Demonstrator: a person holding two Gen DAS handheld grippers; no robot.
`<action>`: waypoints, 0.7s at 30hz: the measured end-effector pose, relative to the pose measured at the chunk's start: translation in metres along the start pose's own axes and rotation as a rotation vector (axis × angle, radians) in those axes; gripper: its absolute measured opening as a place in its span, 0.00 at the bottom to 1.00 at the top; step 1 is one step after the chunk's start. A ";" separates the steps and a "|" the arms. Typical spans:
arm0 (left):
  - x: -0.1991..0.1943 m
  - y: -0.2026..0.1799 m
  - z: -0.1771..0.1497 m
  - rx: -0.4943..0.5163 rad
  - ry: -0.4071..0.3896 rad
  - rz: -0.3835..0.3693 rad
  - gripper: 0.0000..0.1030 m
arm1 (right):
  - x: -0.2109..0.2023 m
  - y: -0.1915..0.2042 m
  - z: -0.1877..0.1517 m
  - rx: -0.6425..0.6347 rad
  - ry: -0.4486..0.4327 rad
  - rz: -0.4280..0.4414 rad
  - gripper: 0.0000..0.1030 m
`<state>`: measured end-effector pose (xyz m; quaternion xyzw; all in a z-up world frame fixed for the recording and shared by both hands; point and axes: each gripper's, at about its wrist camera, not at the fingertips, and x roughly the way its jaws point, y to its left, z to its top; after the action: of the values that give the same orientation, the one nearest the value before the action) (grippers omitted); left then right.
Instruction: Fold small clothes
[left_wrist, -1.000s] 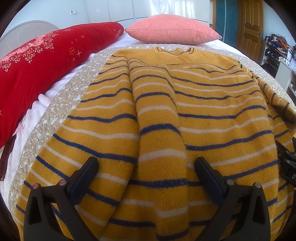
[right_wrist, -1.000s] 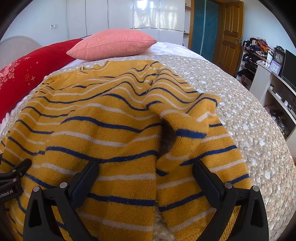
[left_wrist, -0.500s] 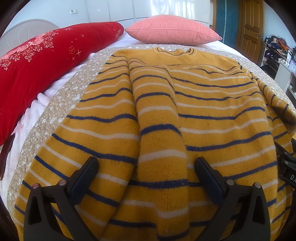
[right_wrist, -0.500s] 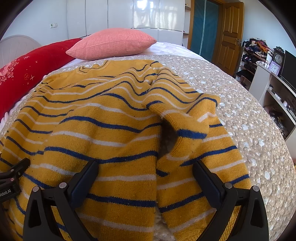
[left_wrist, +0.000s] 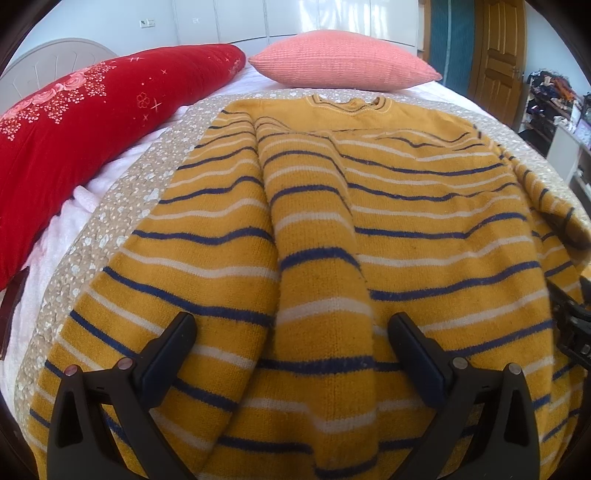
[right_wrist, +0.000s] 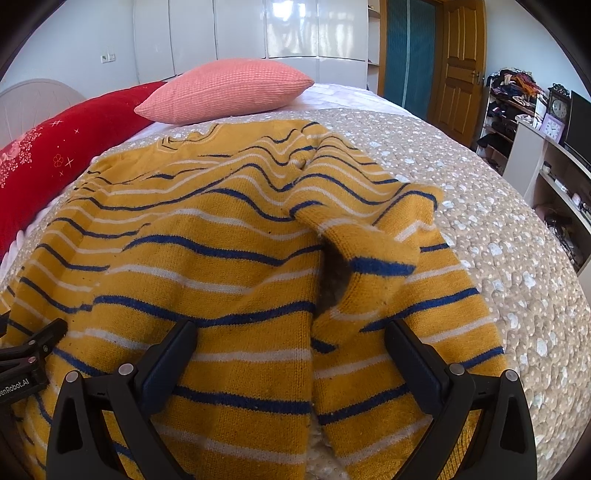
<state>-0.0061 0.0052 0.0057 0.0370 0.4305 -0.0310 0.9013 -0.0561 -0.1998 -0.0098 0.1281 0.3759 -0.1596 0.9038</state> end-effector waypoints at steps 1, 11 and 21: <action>-0.006 0.006 0.002 -0.014 0.014 -0.044 1.00 | 0.000 0.000 0.000 0.000 0.000 0.000 1.00; -0.106 0.119 -0.009 -0.222 -0.172 -0.094 1.00 | 0.003 0.001 0.004 -0.022 0.040 -0.010 1.00; -0.019 0.116 -0.008 -0.203 0.152 -0.235 0.91 | -0.001 0.003 0.008 -0.032 0.088 -0.018 0.92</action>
<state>-0.0141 0.1221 0.0196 -0.1024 0.4999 -0.0899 0.8553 -0.0502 -0.1993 -0.0031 0.1171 0.4188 -0.1561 0.8869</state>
